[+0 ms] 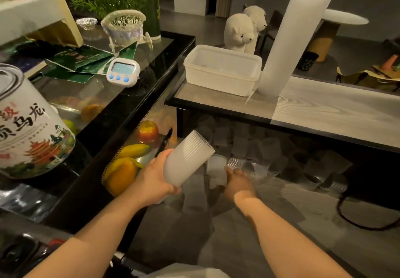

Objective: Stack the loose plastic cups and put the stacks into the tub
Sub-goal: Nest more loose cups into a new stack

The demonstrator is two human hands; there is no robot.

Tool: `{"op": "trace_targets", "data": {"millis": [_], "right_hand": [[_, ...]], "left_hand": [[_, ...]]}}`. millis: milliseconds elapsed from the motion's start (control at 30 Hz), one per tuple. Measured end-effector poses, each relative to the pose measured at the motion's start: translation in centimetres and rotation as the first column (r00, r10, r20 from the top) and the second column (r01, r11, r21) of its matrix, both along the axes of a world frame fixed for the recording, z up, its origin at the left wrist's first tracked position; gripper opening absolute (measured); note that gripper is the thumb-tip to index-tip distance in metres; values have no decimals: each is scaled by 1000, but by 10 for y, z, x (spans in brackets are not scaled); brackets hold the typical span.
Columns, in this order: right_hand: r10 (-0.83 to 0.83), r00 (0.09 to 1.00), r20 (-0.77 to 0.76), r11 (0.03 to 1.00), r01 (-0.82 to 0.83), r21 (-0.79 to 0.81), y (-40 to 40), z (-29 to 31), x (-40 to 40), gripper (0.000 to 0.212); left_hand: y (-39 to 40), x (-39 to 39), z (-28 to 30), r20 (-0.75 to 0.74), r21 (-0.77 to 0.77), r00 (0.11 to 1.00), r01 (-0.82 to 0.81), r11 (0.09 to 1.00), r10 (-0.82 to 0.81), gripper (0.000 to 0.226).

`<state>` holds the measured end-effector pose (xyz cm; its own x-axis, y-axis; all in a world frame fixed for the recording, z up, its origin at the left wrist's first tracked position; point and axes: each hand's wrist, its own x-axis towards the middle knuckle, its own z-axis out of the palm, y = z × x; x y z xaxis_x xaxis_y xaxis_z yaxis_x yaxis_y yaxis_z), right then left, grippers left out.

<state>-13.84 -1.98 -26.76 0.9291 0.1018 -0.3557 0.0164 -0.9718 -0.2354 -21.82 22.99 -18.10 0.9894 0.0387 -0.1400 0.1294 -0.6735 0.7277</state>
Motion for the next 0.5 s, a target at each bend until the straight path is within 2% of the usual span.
{"op": "trace_targets", "data": {"millis": [133, 267, 333, 400, 467, 500], "right_hand": [[-5, 1000, 12, 1000, 5, -3, 6, -16, -4, 68], [-155, 988, 17, 963, 147, 226, 10, -17, -4, 63], [-320, 946, -49, 857, 311, 411, 3, -12, -4, 69], [-398, 907, -136, 732, 403, 550, -8, -4, -4, 72], [-445, 875, -192, 638, 460, 617, -22, 7, -4, 65], [-464, 851, -246, 536, 491, 687, -25, 15, -4, 59]], "left_hand": [[4, -3, -3, -25, 47, 1000, -6, 999, 7, 101], [5, -4, -6, -60, 108, 998, -18, 994, 24, 104], [4, -2, -8, -89, 125, 996, -7, 992, 18, 107], [2, 1, -10, -113, 103, 994, 7, 995, 4, 106], [-1, 5, -11, -125, 94, 992, 28, 995, -16, 104], [0, 6, -12, -129, 100, 992, 30, 995, -17, 105]]}}
